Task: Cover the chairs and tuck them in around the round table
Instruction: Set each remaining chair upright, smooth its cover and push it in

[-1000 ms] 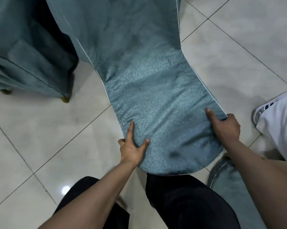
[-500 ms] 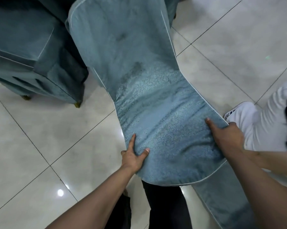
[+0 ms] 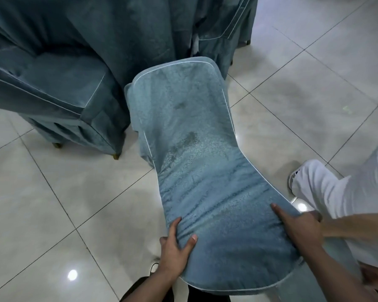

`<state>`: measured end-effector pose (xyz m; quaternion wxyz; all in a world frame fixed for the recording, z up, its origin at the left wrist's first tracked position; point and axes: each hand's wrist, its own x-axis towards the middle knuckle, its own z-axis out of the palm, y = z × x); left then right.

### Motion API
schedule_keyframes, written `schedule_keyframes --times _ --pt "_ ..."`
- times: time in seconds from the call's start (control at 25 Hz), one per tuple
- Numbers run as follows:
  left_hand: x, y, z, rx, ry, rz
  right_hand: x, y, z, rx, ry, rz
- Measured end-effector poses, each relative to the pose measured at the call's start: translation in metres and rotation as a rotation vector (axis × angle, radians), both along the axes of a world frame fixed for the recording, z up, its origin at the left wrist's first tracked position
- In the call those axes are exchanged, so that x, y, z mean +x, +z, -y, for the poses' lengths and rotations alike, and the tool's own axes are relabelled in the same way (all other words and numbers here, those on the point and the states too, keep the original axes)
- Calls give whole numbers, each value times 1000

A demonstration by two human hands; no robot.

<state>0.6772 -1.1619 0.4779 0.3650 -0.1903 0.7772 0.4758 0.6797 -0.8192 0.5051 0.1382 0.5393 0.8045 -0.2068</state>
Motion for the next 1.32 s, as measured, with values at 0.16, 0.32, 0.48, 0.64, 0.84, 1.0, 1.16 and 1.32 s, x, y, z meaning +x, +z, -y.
schedule_keyframes --times 0.16,0.32,0.48,0.64,0.84,1.0,1.16,1.32 --pt "-11 7 -7 -21 12 -14 -14 7 -8 -10 52 80" --pt "-12 41 -10 -53 22 2 -29 44 -15 26 170 119" --pt "-41 68 -5 -116 42 -21 -53 88 -4 -9 163 29" --pt "-103 92 5 -80 128 -53 -94 131 20 126 373 -309" --pt "-176 145 10 -325 -61 -129 -140 168 49 -27 710 -647" --pt "-182 198 -14 -204 -426 -629 -166 170 48 31 861 -723" --pt "-194 214 -18 -347 -631 -744 -185 172 50 119 1064 -803" --pt "-219 223 -21 -355 -548 -834 -216 176 47 125 1180 -778"
